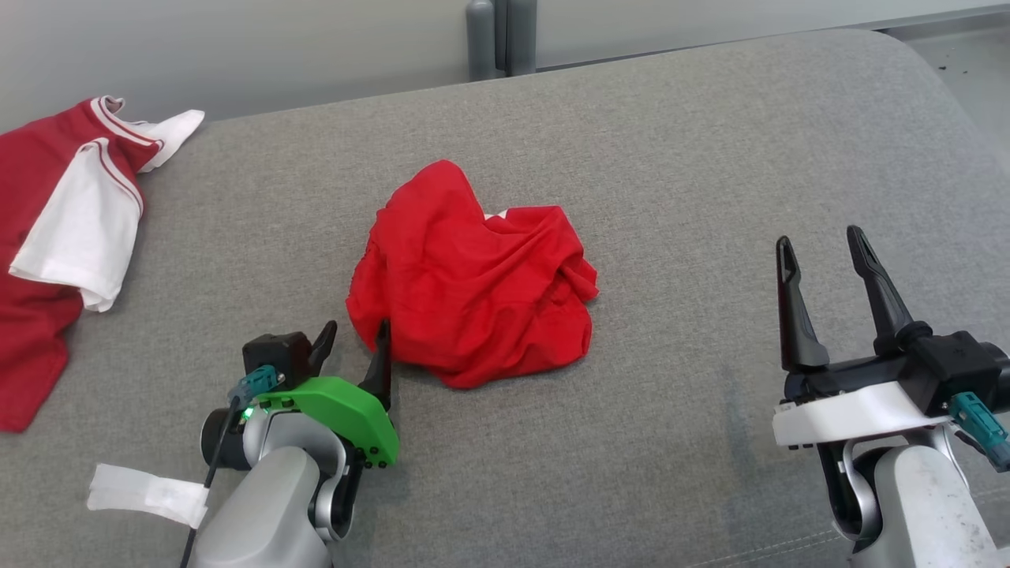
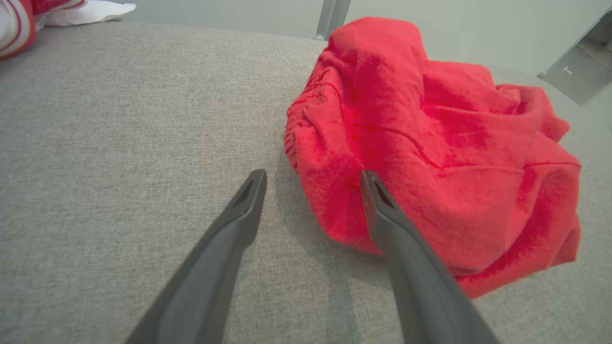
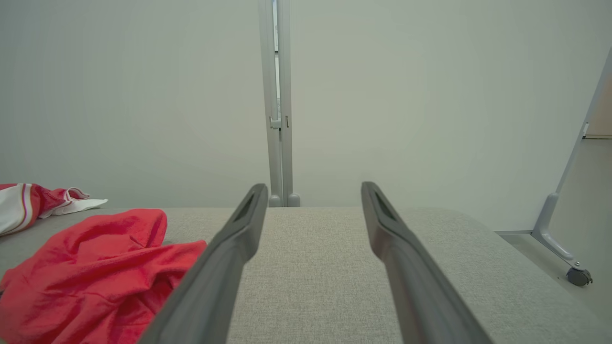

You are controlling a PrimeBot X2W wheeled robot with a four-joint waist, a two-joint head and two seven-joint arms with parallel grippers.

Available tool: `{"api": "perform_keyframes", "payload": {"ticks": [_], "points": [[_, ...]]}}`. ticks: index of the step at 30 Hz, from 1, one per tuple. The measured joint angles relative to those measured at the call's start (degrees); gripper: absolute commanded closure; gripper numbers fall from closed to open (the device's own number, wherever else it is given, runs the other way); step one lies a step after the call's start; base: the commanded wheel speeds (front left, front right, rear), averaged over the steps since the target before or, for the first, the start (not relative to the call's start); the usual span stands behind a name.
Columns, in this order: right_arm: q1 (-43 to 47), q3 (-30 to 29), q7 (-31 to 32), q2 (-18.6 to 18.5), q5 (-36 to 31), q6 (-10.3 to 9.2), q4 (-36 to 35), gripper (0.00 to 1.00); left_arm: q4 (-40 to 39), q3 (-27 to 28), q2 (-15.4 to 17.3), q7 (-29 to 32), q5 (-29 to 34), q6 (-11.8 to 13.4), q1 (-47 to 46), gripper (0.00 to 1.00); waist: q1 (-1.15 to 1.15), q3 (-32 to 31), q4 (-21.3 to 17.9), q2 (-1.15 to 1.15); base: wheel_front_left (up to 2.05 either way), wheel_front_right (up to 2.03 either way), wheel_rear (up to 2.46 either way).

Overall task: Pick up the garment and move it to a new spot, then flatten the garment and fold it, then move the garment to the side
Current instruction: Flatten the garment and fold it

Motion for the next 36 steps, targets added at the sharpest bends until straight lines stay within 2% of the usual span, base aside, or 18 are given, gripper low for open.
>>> {"api": "perform_keyframes", "payload": {"ticks": [6,7,8,9,13,16,22,30,33,36], "points": [[-0.1,-0.1,0.0,0.0,-0.2,0.0,-0.1,0.0,2.4,0.5,0.3,-0.1,-0.8,-1.1,-1.2,0.0,0.0,0.8,-1.6,0.0,0.0,0.0,0.0],[-0.1,-0.2,0.0,0.0,-0.2,0.0,-0.1,0.0,2.8,0.5,0.3,-0.1,-0.8,-1.3,-1.6,0.55,0.0,0.9,-1.8,0.0,0.0,0.0,0.0],[-0.2,-0.2,0.0,0.0,-0.2,0.0,-0.1,0.0,2.9,0.5,0.3,-0.1,-0.9,-1.7,-1.9,0.93,0.0,1.0,-1.9,0.0,0.0,0.0,0.0],[-0.2,-0.2,0.0,0.0,-0.2,0.0,-0.1,0.0,3.1,0.5,0.2,-0.1,-0.9,-1.9,-2.2,1.0,0.0,1.1,-2.0,0.0,0.0,0.0,0.0],[-0.1,-0.5,0.0,0.0,-0.2,0.0,-0.1,0.0,3.2,0.5,-0.5,-0.6,-1.4,-2.3,-2.7,1.0,0.0,1.1,-1.9,0.0,0.0,0.0,0.0],[-0.1,-0.9,0.0,0.0,-0.2,0.0,-0.1,0.0,2.9,1.4,-0.7,-1.3,-1.4,-1.6,-2.7,1.0,0.0,0.8,-1.4,0.0,0.0,0.0,0.0],[0.0,-0.9,0.0,0.0,-0.1,0.0,0.2,0.0,0.1,4.7,0.3,-2.3,-1.6,2.6,-1.9,1.0,0.0,0.0,0.1,0.0,0.0,0.0,0.0],[0.5,-0.3,0.0,0.0,0.2,0.0,0.8,0.0,-4.3,7.7,2.1,-2.4,-1.0,10.3,2.6,1.0,0.0,-1.0,1.6,0.0,0.0,0.0,0.0],[0.7,-0.2,0.0,0.0,0.2,0.0,0.9,0.0,-5.4,8.3,2.8,-2.4,-0.8,12.4,4.2,1.0,0.0,-1.1,1.9,0.0,0.0,0.0,0.0],[0.7,1.0,0.0,0.0,-0.1,0.0,1.6,0.0,-6.9,8.3,3.2,-2.2,-0.8,13.5,5.4,1.0,0.0,-1.2,2.1,0.0,0.0,0.0,0.0]]}}
